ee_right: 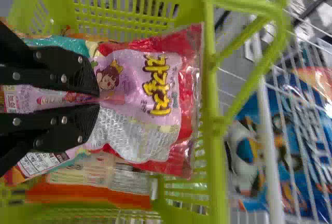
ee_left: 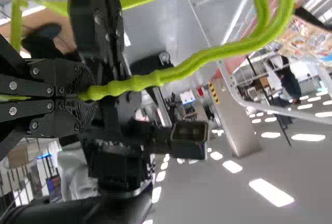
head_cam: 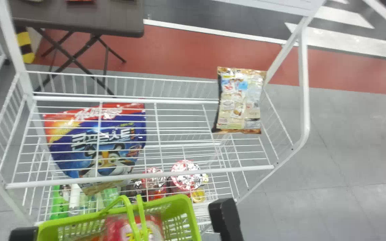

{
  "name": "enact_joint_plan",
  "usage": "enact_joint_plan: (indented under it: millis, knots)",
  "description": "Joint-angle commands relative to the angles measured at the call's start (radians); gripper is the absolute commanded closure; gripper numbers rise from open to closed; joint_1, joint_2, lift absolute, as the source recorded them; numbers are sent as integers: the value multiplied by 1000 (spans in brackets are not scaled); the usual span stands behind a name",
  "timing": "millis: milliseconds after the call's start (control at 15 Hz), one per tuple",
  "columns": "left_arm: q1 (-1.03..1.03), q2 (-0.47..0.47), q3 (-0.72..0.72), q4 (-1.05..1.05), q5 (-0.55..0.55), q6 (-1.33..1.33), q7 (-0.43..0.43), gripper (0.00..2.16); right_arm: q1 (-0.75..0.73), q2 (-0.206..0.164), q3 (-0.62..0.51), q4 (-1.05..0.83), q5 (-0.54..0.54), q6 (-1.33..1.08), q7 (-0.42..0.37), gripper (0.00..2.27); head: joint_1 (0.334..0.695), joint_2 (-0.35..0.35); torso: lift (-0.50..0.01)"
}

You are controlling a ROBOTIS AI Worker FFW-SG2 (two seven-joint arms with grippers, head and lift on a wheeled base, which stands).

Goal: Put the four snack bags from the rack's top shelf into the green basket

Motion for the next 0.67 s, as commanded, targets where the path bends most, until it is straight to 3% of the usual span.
enact_joint_plan:
  millis: [0,267,467,600]
  knots:
    - [-2,-2,-3,1,-2,1,3,2111,6,0,-98,-14,-13,-10,-5,6,695,-350,0]
    - [-8,-2,-10,1,-9,4,19,2111,-2,20,-251,-22,-106,-108,-12,46,695,-350,0]
    - [-14,-4,-36,1,-35,13,23,2081,-77,40,-241,78,-90,-572,-141,43,695,-350,0]
    - [-19,1,-42,1,-41,19,23,2081,-206,46,-193,190,-45,-673,-265,49,695,-350,0]
